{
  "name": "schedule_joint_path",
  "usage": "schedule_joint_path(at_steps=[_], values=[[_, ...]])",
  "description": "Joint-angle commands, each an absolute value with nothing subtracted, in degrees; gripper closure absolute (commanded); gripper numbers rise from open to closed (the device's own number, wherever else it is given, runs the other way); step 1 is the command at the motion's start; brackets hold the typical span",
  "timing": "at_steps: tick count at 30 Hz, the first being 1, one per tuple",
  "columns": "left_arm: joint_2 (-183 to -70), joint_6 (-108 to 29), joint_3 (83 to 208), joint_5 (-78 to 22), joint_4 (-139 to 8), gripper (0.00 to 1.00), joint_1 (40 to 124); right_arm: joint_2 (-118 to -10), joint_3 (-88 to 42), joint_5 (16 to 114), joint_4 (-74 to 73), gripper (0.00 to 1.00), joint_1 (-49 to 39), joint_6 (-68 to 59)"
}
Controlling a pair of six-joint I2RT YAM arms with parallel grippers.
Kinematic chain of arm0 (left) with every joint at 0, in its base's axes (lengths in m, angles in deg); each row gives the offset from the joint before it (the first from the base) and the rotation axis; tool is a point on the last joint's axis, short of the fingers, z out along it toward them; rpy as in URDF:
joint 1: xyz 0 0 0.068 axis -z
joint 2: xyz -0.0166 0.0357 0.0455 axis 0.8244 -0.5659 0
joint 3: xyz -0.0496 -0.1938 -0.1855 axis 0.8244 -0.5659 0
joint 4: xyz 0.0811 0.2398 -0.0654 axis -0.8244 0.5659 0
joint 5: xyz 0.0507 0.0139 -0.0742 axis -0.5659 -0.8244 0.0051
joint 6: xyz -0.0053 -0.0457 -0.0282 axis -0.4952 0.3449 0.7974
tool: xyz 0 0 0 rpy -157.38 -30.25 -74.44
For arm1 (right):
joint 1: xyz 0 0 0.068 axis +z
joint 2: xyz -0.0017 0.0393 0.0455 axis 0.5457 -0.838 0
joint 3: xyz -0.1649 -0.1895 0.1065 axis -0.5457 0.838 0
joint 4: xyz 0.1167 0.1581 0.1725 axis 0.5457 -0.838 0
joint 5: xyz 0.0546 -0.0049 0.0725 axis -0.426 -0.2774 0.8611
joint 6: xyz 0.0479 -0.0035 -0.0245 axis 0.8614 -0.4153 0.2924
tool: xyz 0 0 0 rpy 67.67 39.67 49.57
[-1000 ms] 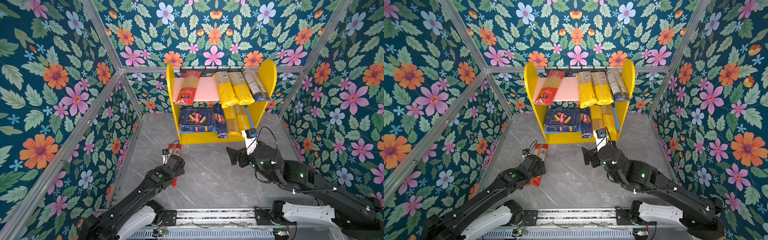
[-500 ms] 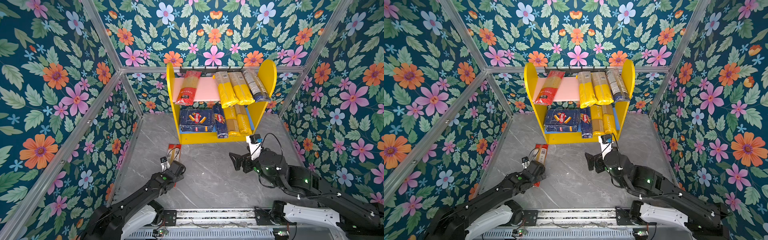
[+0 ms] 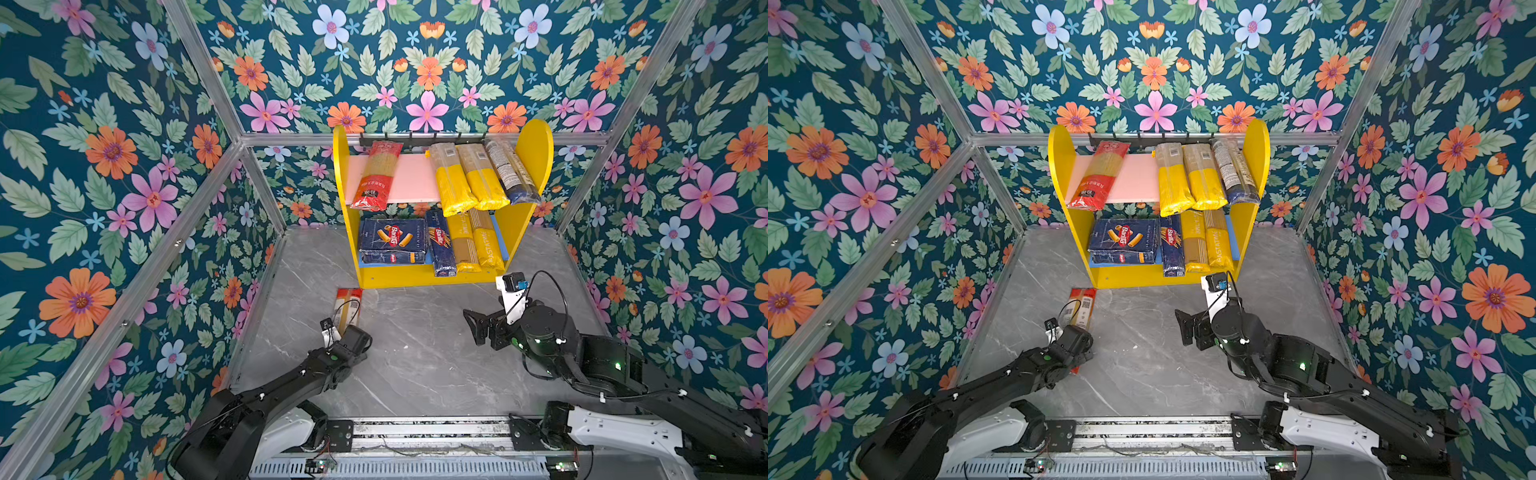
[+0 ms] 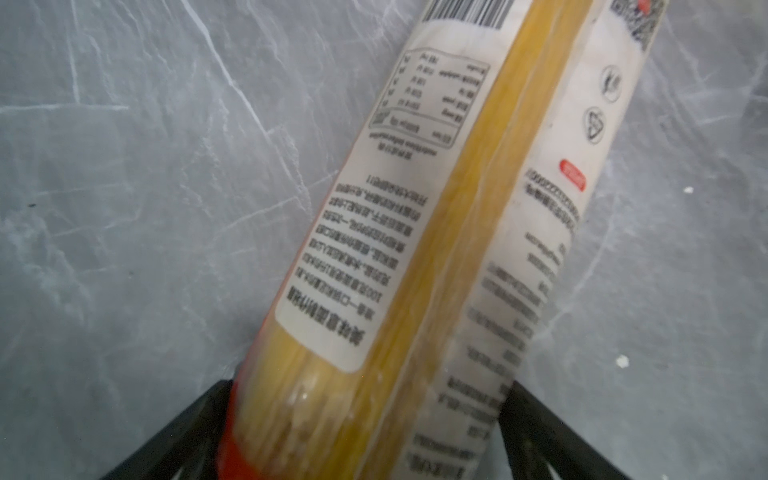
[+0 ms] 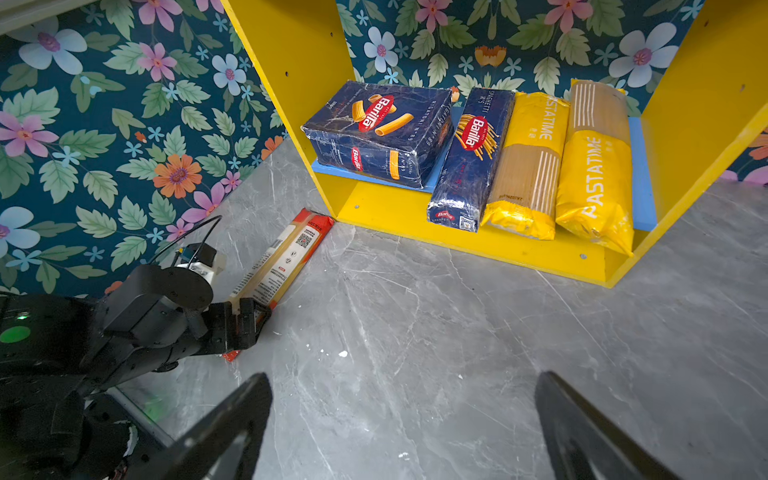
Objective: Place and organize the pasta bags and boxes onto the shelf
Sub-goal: 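Grasp the red-labeled spaghetti bag on the table with the left gripper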
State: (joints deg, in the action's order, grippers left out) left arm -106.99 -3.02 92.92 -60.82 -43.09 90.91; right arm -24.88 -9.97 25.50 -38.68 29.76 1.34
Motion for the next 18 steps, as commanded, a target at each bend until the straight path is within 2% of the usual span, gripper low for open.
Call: schedule_joint_path(at_steps=[1, 18], values=[[-106.3, -2.1, 92.2, -58.0, -44.9, 0.00, 90.9, -24.4, -10.7, 24.9, -39.7, 0.01, 29.8, 0.9], [-115.2, -5.1, 96.1, -57.9, -48.5, 0.00, 90.9, -22.5, -11.8, 24.4, -43.2, 0.01, 29.8, 2.1]])
